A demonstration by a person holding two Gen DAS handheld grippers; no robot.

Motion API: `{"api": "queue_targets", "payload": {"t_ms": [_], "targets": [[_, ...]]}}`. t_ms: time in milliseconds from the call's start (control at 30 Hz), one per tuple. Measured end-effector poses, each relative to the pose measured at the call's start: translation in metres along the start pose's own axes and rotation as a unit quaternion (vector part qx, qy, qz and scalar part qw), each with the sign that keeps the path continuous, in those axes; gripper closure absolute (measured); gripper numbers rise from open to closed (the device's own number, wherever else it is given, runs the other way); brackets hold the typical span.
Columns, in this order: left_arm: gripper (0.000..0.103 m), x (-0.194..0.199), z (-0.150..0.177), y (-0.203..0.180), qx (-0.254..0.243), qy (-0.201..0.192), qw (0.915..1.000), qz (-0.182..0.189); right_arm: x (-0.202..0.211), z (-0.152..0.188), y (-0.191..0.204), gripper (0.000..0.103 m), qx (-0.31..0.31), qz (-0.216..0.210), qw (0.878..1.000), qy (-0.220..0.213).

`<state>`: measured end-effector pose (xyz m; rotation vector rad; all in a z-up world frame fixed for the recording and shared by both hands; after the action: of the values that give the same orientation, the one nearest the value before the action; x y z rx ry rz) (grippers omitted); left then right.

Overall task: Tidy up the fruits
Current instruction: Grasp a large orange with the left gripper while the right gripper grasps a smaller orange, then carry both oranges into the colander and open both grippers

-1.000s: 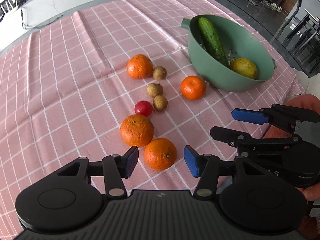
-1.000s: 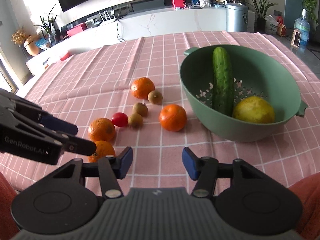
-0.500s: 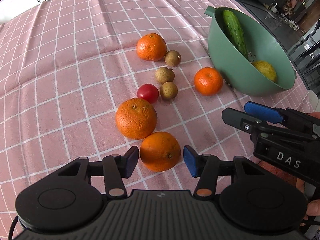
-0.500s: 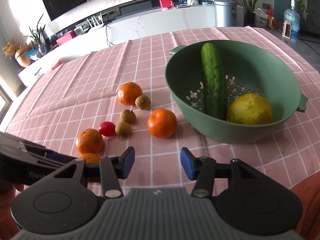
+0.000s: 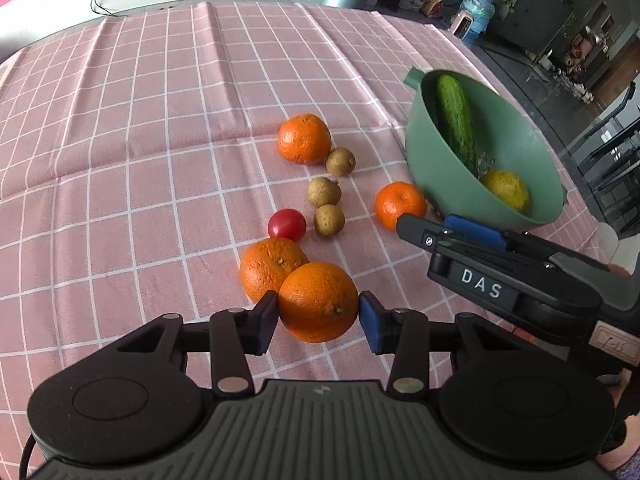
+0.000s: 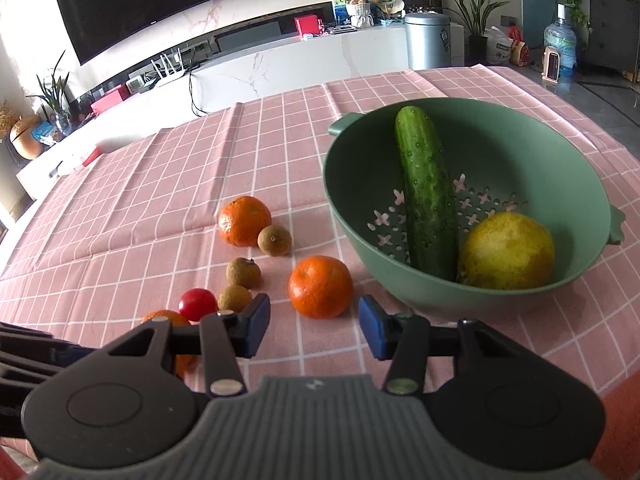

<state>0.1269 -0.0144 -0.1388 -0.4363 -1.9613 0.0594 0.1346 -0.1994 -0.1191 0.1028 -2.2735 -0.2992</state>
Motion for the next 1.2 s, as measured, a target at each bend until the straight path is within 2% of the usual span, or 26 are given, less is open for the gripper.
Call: {"api": "queue_targets", "payload": {"t_ms": [167, 267, 500, 733, 967, 1200], "targets": [[0.054, 0.013, -0.015, 0.008, 0.021, -0.031, 0.9993, 0.002, -0.010, -0.004, -0.002, 0.056, -0.005, 0.011, 1.000, 0.000], [0.054, 0.013, -0.022, 0.012, 0.024, -0.040, 0.9988, -0.012, -0.018, -0.005, -0.003, 0.057, -0.014, 0.015, 1.000, 0.006], [0.054, 0.006, -0.028, 0.014, 0.031, -0.041, 0.9986, -0.012, -0.030, -0.004, 0.000, 0.064, -0.014, 0.028, 0.999, 0.011], [0.054, 0.010, -0.028, 0.015, 0.039, -0.043, 0.9982, -0.015, -0.031, -0.005, 0.000, 0.065, -0.014, 0.025, 1.000, 0.013], [0.054, 0.022, -0.030, 0.006, 0.037, -0.057, 0.9974, -0.023, -0.003, -0.006, 0.010, 0.066, -0.010, -0.020, 1.000, 0.014], [0.054, 0.035, -0.046, -0.029, 0.005, -0.079, 0.9966, -0.021, 0.046, -0.019, -0.001, 0.067, -0.005, -0.043, 0.999, -0.021]]}}
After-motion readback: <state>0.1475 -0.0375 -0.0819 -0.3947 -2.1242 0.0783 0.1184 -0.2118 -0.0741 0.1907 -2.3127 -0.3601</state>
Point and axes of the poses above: each gripper's, at about its wrist camera, not at the fingertips, and x roughly against the way its jaws point, y to its left, z to its underside, the point moved 8 cm from there along -x, roughly the way its jaws point, and after that the axes turned 2 degrees about -z, right-handed, at the moved point
